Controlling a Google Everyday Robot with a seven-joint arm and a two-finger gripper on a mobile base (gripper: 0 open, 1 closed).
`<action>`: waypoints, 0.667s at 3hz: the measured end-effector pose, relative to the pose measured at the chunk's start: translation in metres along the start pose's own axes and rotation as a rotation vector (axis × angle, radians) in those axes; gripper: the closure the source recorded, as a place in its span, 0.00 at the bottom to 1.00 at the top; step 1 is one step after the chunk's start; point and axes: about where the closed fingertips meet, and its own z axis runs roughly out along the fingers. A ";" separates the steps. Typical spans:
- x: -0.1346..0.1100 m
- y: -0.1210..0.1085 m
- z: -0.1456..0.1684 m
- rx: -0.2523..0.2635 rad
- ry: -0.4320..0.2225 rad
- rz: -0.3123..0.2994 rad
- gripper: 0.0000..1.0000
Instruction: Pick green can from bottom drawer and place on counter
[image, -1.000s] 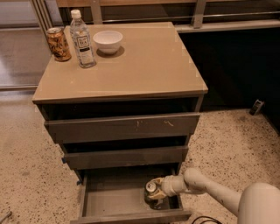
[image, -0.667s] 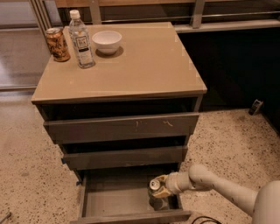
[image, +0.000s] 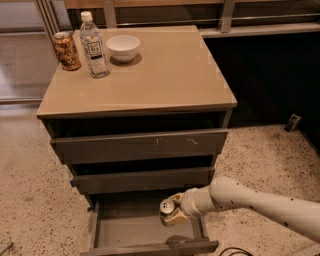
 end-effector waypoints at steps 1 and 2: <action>0.001 0.010 -0.008 -0.010 0.028 -0.024 1.00; 0.001 0.009 -0.007 -0.009 0.025 -0.023 1.00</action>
Offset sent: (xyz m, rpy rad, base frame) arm -0.0132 -0.0036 0.0067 -0.0316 -0.0026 0.0256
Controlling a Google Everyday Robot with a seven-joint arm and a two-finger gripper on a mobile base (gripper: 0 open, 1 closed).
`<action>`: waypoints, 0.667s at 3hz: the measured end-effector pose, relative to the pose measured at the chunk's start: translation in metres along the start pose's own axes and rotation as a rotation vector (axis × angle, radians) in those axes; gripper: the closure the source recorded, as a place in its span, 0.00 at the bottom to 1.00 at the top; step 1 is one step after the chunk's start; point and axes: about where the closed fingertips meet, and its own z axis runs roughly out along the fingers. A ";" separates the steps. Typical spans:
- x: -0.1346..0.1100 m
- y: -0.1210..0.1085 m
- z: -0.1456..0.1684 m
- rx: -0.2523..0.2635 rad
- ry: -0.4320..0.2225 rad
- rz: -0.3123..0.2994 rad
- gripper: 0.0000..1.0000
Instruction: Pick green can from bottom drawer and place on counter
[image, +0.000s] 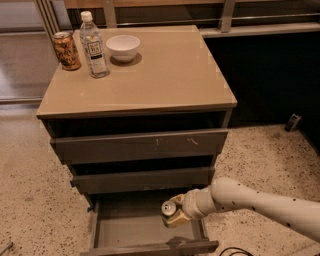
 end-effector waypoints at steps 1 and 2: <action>-0.004 0.000 -0.006 0.015 -0.014 -0.012 1.00; -0.044 0.015 -0.046 0.079 -0.050 -0.064 1.00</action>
Offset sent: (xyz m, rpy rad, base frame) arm -0.0396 0.0010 0.1982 0.0399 -0.3097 -0.0010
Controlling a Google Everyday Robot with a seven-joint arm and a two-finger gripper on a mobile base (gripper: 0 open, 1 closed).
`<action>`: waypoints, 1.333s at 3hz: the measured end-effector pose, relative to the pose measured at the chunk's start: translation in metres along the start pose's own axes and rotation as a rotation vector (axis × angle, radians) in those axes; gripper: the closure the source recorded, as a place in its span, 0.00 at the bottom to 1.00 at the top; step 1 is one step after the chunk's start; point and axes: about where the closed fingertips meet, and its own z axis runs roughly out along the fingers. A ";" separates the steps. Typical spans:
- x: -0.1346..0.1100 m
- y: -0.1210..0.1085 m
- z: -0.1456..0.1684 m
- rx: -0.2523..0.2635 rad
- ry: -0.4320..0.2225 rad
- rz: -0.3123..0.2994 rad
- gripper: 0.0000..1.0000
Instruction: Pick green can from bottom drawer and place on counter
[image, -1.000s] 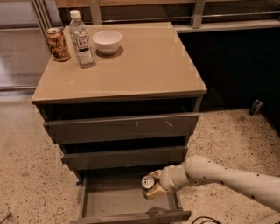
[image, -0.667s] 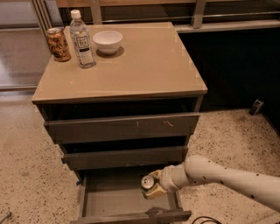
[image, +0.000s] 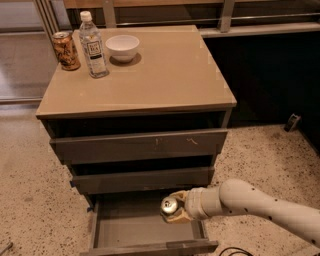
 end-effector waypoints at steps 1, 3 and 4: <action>-0.076 0.027 -0.070 0.039 -0.034 -0.045 1.00; -0.111 0.025 -0.103 0.100 -0.029 -0.080 1.00; -0.116 0.017 -0.106 0.085 -0.035 -0.059 1.00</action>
Offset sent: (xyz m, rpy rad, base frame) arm -0.0333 0.0071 0.0779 0.0197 -0.0464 0.0066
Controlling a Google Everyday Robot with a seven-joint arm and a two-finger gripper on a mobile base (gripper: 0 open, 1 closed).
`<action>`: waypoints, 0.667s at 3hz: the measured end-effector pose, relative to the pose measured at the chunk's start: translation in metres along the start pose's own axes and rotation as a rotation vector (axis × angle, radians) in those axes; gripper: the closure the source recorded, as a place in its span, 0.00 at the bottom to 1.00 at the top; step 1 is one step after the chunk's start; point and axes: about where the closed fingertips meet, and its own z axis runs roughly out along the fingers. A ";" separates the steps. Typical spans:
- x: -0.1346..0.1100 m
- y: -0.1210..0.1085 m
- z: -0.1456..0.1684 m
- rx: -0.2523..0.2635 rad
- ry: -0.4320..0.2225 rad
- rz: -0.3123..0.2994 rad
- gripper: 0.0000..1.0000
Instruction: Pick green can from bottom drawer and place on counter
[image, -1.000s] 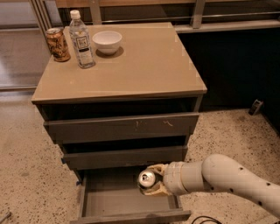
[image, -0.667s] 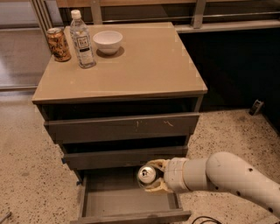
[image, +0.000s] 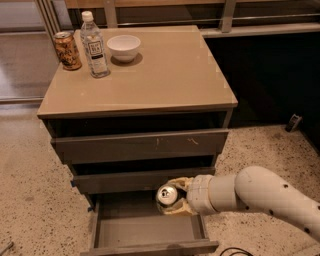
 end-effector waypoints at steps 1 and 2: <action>-0.011 -0.040 -0.006 -0.049 -0.001 0.067 1.00; -0.031 -0.090 -0.018 -0.100 -0.002 0.135 1.00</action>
Offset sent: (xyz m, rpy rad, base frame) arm 0.1493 -0.0189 0.1104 0.0702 0.2317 -0.0442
